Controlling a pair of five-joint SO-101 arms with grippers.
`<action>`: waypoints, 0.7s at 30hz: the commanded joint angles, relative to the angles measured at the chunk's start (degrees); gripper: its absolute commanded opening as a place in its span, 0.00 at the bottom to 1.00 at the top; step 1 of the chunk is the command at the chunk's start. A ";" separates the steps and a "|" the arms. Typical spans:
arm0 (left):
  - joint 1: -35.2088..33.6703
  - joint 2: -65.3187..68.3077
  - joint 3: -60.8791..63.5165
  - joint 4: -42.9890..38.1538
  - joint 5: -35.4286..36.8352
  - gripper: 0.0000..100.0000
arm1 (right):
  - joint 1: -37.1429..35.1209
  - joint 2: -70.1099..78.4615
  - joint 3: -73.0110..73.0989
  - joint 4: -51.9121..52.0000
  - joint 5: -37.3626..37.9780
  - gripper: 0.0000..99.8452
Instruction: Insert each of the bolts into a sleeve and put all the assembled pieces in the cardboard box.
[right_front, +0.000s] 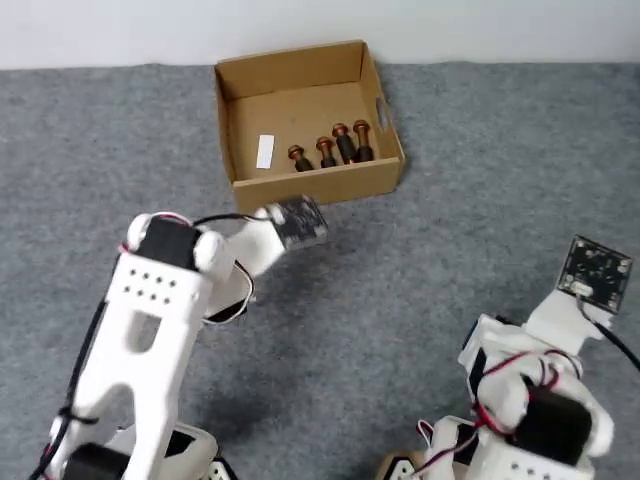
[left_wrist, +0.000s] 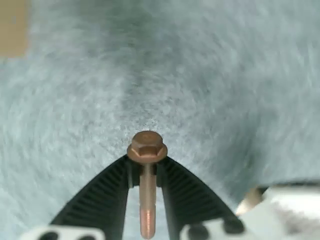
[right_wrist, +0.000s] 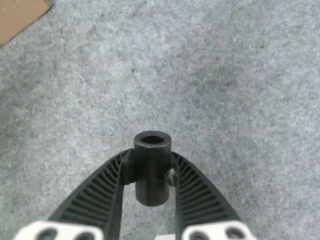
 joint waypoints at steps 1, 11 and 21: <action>0.18 -3.52 -0.40 0.97 16.70 0.01 | -2.51 -2.51 -0.88 -0.13 2.90 0.01; 2.73 -6.68 -1.80 0.44 43.25 0.00 | -13.93 -11.03 -0.44 -0.66 2.81 0.01; 5.89 -32.70 13.85 -16.70 46.24 0.00 | -14.73 -19.12 9.41 -6.29 3.34 0.01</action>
